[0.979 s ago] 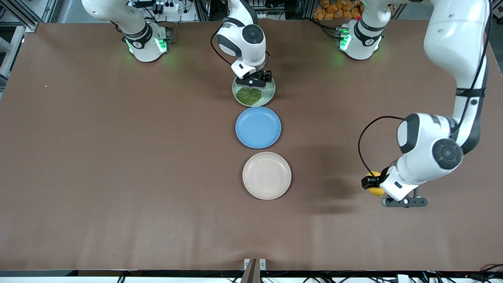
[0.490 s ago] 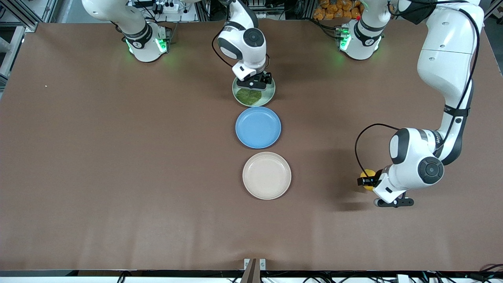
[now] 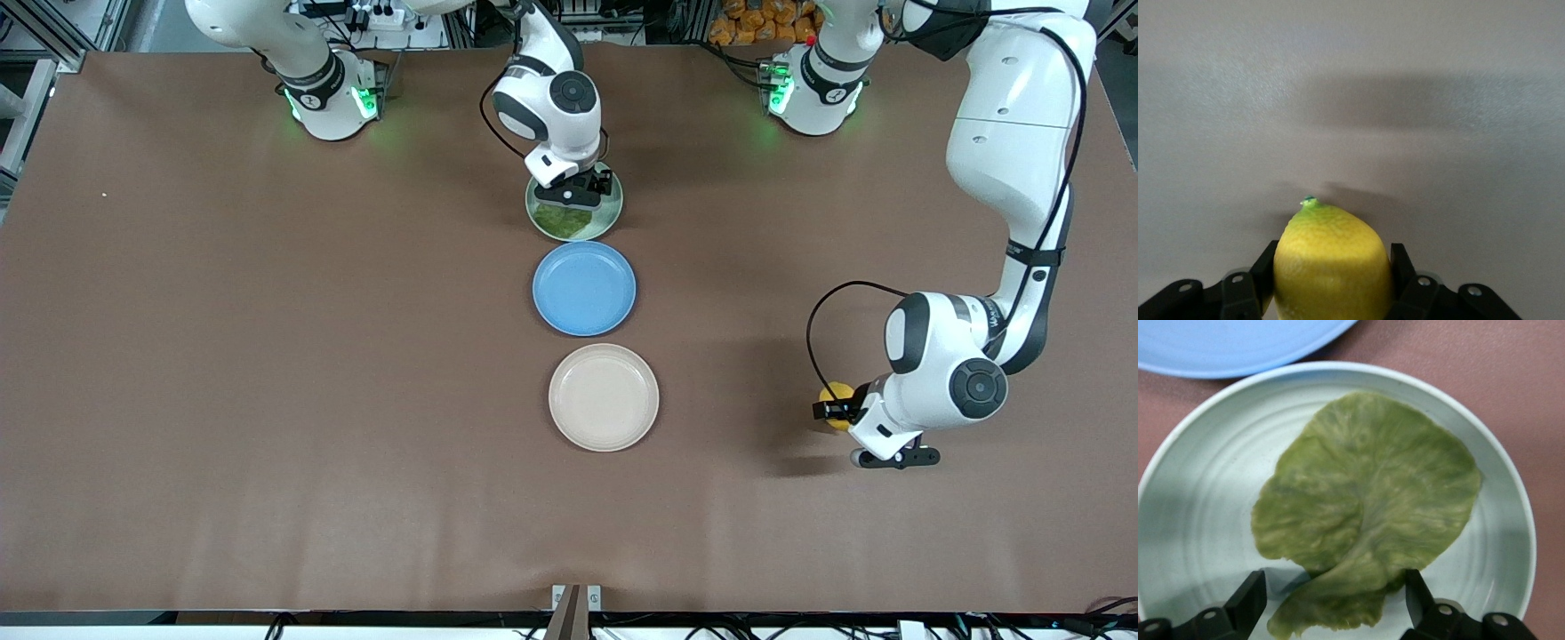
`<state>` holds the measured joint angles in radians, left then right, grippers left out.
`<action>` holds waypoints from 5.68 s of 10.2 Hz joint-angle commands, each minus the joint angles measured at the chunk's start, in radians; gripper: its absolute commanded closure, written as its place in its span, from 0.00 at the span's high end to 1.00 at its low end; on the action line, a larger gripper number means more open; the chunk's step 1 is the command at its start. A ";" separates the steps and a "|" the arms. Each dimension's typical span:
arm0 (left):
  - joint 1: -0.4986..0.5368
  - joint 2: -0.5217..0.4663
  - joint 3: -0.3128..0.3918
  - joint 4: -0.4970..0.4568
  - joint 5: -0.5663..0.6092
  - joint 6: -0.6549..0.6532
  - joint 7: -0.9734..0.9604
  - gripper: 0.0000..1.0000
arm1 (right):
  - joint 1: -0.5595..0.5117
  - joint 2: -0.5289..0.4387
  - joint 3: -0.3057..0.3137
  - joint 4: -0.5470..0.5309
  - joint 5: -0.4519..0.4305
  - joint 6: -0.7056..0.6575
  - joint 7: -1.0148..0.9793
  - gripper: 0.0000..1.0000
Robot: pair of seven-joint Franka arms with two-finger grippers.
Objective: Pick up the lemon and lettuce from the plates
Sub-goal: 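Carry the lemon off the plate with the left gripper while the right grasps lettuce, then lower the lemon onto the table and open the left gripper, then lift the lettuce off the green plate with the right gripper and carry it aside, then lower the lettuce onto the table with the right gripper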
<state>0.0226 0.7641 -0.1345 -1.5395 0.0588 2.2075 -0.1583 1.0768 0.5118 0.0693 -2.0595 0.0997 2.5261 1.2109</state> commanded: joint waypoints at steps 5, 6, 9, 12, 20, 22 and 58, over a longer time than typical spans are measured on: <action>0.006 0.008 0.009 0.022 0.090 -0.003 0.003 1.00 | 0.009 0.004 -0.013 0.016 -0.018 -0.012 0.024 0.26; 0.003 -0.005 0.016 0.027 0.119 -0.003 0.003 1.00 | 0.008 -0.001 -0.014 0.016 -0.018 -0.013 0.021 0.16; 0.011 -0.103 0.032 0.038 0.133 -0.020 0.003 1.00 | -0.011 -0.019 -0.023 0.059 -0.015 -0.135 0.024 0.00; 0.013 -0.227 0.039 0.053 0.125 -0.101 0.003 1.00 | -0.034 -0.081 -0.023 0.088 -0.015 -0.262 0.015 0.00; 0.010 -0.549 0.029 0.061 0.026 -0.390 0.008 1.00 | -0.259 -0.148 -0.022 0.219 -0.009 -0.461 -0.167 0.00; 0.010 -0.580 0.029 0.061 0.026 -0.439 0.009 1.00 | -0.348 -0.150 -0.022 0.260 -0.009 -0.472 -0.261 0.00; 0.031 -0.729 0.020 0.030 -0.056 -0.614 0.056 1.00 | -1.086 -0.088 -0.025 0.020 -0.232 -0.255 -1.122 0.00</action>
<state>0.0459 0.0522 -0.1120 -1.5043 0.0284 1.6075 -0.1213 0.0105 0.4863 0.0282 -1.9619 -0.1050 2.2389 0.0922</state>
